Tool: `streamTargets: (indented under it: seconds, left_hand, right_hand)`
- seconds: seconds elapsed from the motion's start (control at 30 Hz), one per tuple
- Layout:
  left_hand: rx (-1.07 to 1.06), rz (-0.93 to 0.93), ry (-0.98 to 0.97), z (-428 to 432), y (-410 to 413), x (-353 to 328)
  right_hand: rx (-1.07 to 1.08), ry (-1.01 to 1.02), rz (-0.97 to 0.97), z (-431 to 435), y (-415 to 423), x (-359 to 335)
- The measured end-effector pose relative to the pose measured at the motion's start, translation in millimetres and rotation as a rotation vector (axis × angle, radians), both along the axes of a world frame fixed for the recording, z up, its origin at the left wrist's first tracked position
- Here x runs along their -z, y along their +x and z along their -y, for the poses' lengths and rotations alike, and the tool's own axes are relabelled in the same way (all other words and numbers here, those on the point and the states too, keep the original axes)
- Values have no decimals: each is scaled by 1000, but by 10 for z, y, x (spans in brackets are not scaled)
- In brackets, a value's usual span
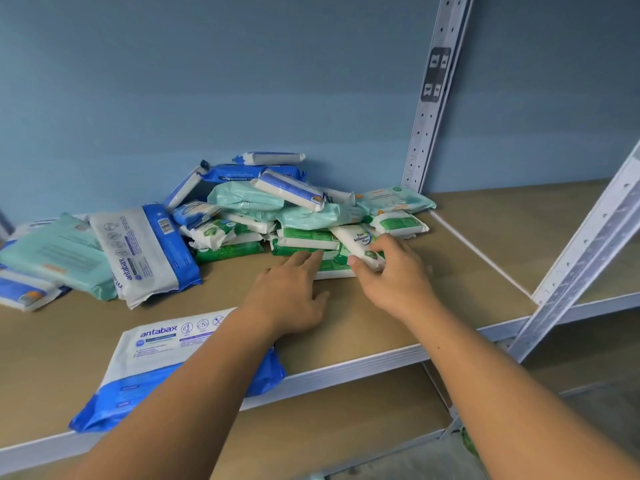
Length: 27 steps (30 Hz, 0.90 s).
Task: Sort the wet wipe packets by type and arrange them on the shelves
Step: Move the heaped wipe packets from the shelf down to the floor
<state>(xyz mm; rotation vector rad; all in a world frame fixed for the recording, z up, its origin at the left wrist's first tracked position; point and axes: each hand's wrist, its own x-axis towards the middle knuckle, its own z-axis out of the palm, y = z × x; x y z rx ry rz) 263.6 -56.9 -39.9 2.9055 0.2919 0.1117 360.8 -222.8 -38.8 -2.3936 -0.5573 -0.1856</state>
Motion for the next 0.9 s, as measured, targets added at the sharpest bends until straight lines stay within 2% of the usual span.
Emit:
streamTargets:
  seconds: [0.1, 0.2, 0.33, 0.63, 0.9]
  left_hand:
    - [-25, 28, 65, 39, -21, -6]
    - [-67, 53, 141, 106, -80, -24]
    - [-143, 116, 56, 189, -141, -81]
    - [-199, -4, 51, 370, -370, -154]
    - [-156, 233, 62, 565, -770, -210]
  right_hand:
    - [55, 0, 46, 33, -10, -7]
    - [91, -7, -7, 123, -40, -35]
    - [100, -39, -117, 244, -102, -78]
    - [168, -159, -205, 457, -273, -134]
    - [126, -81, -126, 782, -628, -357]
